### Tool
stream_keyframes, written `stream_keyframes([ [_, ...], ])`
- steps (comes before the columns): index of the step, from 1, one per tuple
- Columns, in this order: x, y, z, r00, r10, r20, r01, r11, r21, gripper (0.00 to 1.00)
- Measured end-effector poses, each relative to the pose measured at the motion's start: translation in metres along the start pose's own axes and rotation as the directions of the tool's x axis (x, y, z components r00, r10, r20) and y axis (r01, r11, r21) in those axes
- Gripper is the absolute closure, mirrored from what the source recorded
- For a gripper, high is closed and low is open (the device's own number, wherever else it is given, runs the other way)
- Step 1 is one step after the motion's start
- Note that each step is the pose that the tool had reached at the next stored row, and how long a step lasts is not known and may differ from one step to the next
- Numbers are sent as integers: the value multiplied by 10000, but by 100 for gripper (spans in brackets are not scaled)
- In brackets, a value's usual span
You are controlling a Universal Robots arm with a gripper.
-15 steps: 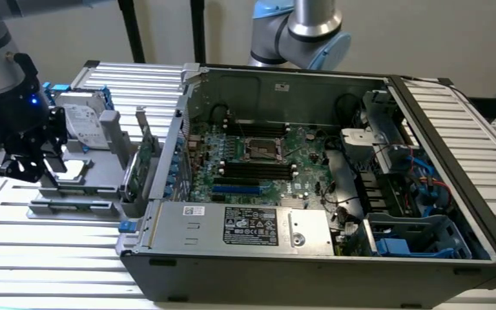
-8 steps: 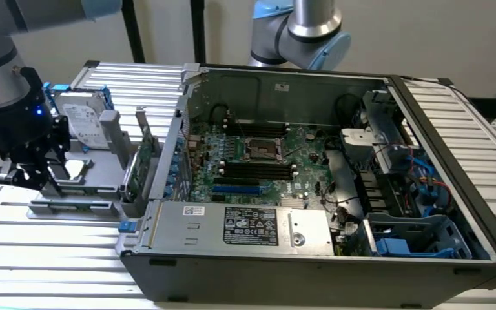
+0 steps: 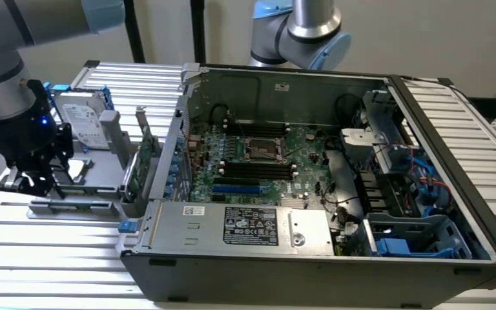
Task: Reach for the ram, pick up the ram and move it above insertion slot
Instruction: 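Pick up the ram and move it above insertion slot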
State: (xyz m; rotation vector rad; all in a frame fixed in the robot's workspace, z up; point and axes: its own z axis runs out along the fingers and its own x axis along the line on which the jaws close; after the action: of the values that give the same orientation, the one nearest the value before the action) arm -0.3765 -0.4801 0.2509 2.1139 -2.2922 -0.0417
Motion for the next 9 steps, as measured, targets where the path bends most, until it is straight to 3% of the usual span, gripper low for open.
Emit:
stream_keyframes([
  [9, 1, -6, 164, 10000, -60, 4, 60, 10000, -1, 64],
])
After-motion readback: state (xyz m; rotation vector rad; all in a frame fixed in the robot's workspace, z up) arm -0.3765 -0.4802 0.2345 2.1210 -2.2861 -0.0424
